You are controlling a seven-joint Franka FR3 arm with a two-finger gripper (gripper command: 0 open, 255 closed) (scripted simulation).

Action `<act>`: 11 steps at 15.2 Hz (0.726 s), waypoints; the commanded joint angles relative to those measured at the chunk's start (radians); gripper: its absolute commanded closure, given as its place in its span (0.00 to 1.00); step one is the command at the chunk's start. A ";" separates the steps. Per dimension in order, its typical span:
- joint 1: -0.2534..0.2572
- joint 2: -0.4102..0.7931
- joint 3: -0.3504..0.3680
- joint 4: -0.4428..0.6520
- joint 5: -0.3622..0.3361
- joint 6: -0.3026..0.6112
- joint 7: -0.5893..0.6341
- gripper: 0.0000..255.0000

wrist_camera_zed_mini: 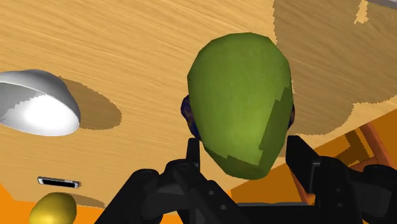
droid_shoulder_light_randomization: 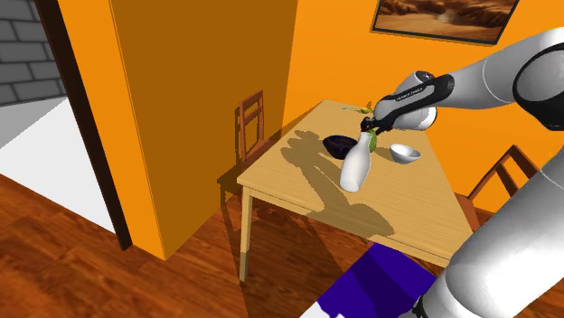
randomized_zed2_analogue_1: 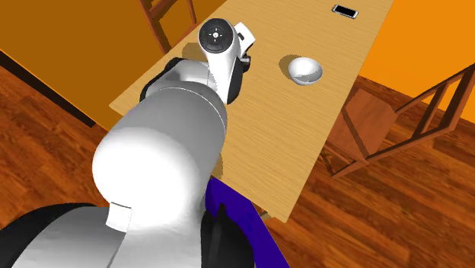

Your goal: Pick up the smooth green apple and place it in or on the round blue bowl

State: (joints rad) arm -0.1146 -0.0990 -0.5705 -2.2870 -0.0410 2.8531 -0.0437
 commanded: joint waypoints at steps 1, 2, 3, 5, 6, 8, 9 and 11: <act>0.031 0.082 -0.016 0.088 0.097 -0.018 -0.054 1.00; 0.037 0.126 -0.017 0.134 0.148 -0.029 -0.085 1.00; 0.035 0.169 -0.013 0.182 0.196 -0.042 -0.112 1.00; 0.018 0.254 0.005 0.282 0.275 -0.073 -0.155 1.00; 0.005 0.295 0.016 0.334 0.307 -0.090 -0.169 1.00; -0.027 0.377 0.042 0.442 0.353 -0.127 -0.185 1.00; -0.042 0.418 0.053 0.499 0.372 -0.148 -0.189 1.00; -0.068 0.482 0.072 0.577 0.399 -0.168 -0.194 1.00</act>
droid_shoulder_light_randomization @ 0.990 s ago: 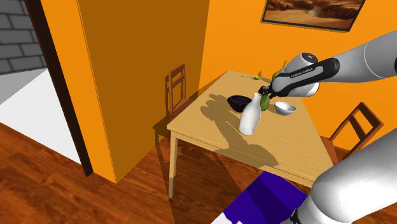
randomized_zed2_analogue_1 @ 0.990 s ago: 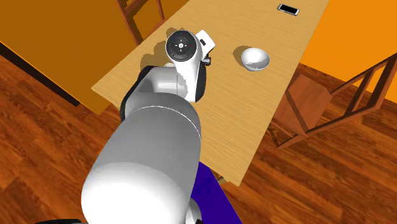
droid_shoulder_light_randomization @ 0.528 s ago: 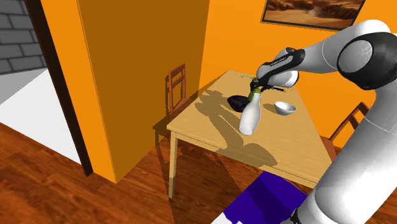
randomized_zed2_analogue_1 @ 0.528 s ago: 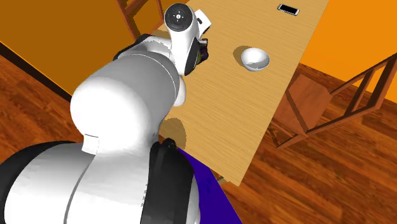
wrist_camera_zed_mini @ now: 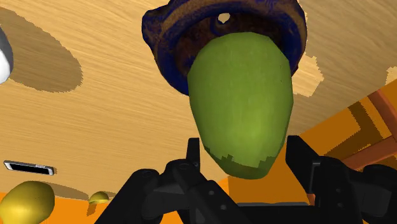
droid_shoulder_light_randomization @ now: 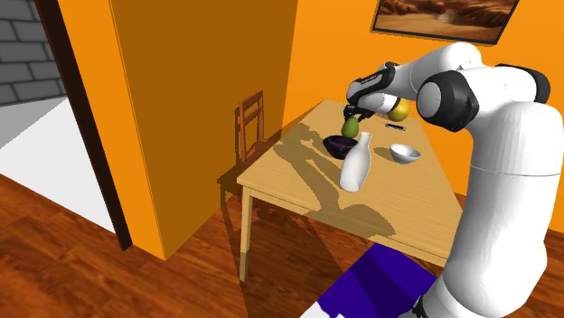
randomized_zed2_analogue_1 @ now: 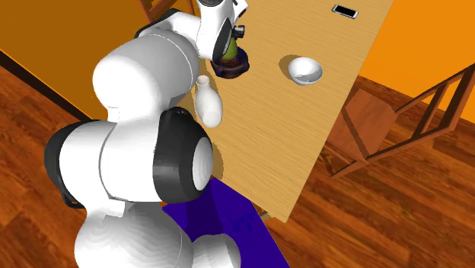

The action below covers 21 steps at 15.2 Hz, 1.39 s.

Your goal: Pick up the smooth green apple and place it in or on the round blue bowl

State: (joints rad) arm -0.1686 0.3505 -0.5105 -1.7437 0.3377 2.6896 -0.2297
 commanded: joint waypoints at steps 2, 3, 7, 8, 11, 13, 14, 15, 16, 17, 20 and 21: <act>-0.021 0.042 0.022 0.021 0.032 0.017 -0.018 1.00; -0.024 0.047 0.027 0.015 0.039 0.028 -0.024 1.00; -0.038 0.069 0.048 -0.006 0.067 0.071 -0.047 1.00; -0.042 0.075 0.054 -0.010 0.074 0.081 -0.054 1.00; -0.055 0.093 0.073 -0.023 0.096 0.112 -0.073 1.00; -0.064 0.105 0.087 -0.030 0.111 0.133 -0.086 1.00; -0.069 0.112 0.094 -0.033 0.119 0.143 -0.093 1.00; -0.070 0.113 0.096 -0.034 0.121 0.145 -0.094 1.00; -0.070 0.113 0.096 -0.034 0.120 0.145 -0.094 1.00; -0.071 0.113 0.096 -0.034 0.120 0.145 -0.094 1.00; -0.071 0.113 0.096 -0.034 0.120 0.145 -0.094 1.00; -0.071 0.113 0.096 -0.034 0.120 0.145 -0.094 1.00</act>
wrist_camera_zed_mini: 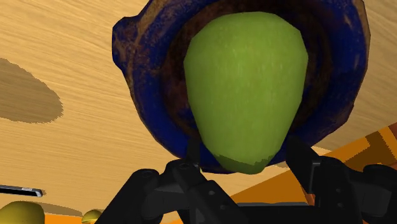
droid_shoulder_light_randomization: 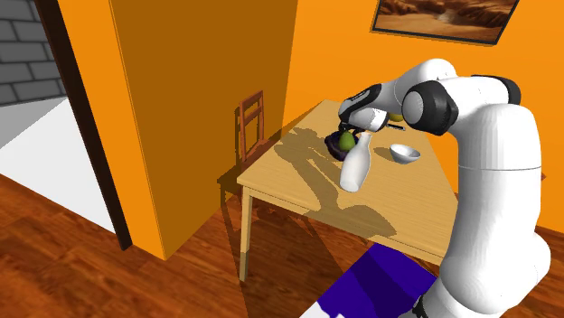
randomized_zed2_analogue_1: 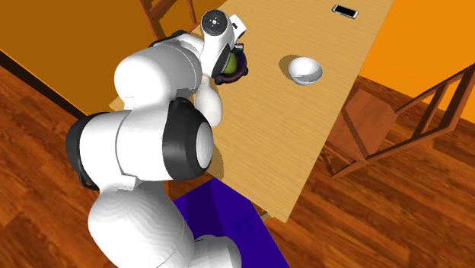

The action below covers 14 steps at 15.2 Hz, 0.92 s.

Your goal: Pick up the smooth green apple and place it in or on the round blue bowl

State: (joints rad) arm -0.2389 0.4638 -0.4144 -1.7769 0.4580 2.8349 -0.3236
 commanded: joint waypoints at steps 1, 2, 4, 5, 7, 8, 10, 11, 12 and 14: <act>0.000 0.000 0.000 -0.001 0.000 0.000 0.000 1.00; 0.000 0.000 0.000 0.000 0.000 0.000 0.000 0.00; 0.000 0.000 0.000 0.000 0.000 0.000 0.000 0.00; 0.000 0.000 0.000 0.000 0.000 0.000 0.000 0.00; 0.000 0.000 0.000 0.000 0.000 0.000 0.000 0.00; 0.020 -0.036 -0.019 -0.030 -0.018 -0.006 0.012 0.00; 0.063 -0.109 -0.061 -0.085 -0.064 -0.021 0.042 0.00; 0.081 -0.137 -0.078 -0.105 -0.086 -0.028 0.057 0.00; 0.081 -0.137 -0.078 -0.105 -0.086 -0.028 0.057 0.00; 0.080 -0.137 -0.077 -0.105 -0.086 -0.028 0.057 0.00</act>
State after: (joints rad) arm -0.1611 0.3298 -0.4895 -1.8795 0.3749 2.8085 -0.2689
